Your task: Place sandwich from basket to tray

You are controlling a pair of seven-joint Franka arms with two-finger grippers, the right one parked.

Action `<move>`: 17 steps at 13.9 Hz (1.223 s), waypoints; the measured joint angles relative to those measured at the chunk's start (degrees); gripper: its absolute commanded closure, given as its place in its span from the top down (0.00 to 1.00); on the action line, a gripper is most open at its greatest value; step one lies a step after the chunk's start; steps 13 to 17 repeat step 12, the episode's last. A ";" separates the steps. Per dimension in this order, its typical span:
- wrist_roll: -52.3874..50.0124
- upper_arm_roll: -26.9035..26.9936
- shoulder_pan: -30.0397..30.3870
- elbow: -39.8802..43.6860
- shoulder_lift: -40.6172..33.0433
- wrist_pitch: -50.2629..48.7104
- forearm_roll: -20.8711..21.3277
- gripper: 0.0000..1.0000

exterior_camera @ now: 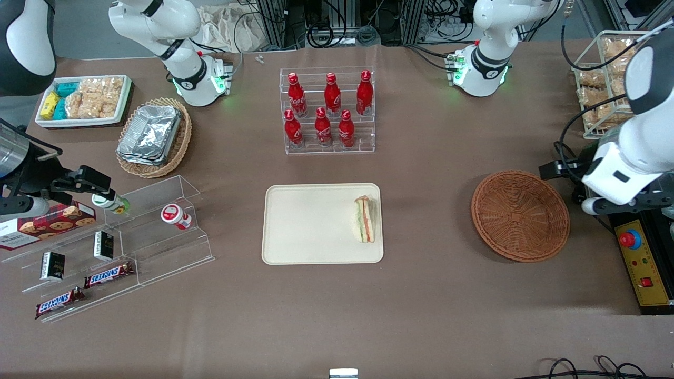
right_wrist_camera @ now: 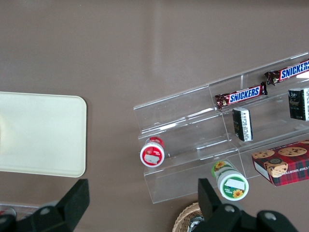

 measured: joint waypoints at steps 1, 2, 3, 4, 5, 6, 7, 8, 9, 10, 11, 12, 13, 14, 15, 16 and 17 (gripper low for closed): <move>0.49 2.38 -1.68 0.00 -0.09 0.43 -0.05 1.00; 1.32 6.44 -4.88 0.00 -0.13 0.81 -0.18 1.00; 2.47 10.46 -8.16 0.00 -0.14 1.05 -0.52 1.00; 3.80 13.96 -10.90 -0.01 -0.16 1.39 -1.25 1.00; 5.15 17.03 -13.16 -0.08 -0.28 2.04 -2.09 1.00; 6.73 20.12 -15.31 -0.62 -0.61 3.53 -2.60 1.00; 8.20 22.79 -17.11 -1.93 -1.27 6.17 -3.07 1.00; 9.06 24.49 -18.12 -3.75 -2.14 9.23 -3.74 1.00; 9.34 25.20 -18.49 -5.13 -2.75 11.24 -4.10 1.00; 9.34 25.37 -18.53 -5.63 -2.89 12.25 -4.30 1.00; 9.34 25.38 -18.54 -5.63 -2.86 12.79 -4.32 1.00; 9.34 25.38 -18.54 -5.55 -2.86 13.12 -4.33 1.00; 9.34 25.38 -18.54 -5.55 -2.86 13.12 -4.33 1.00; 9.34 25.38 -18.54 -5.55 -2.86 13.12 -4.33 1.00; 9.34 25.38 -18.54 -5.55 -2.86 13.12 -4.33 1.00; 9.34 25.38 -18.54 -5.55 -2.86 13.12 -4.33 1.00; 9.34 25.38 -18.54 -5.55 -2.86 13.12 -4.33 1.00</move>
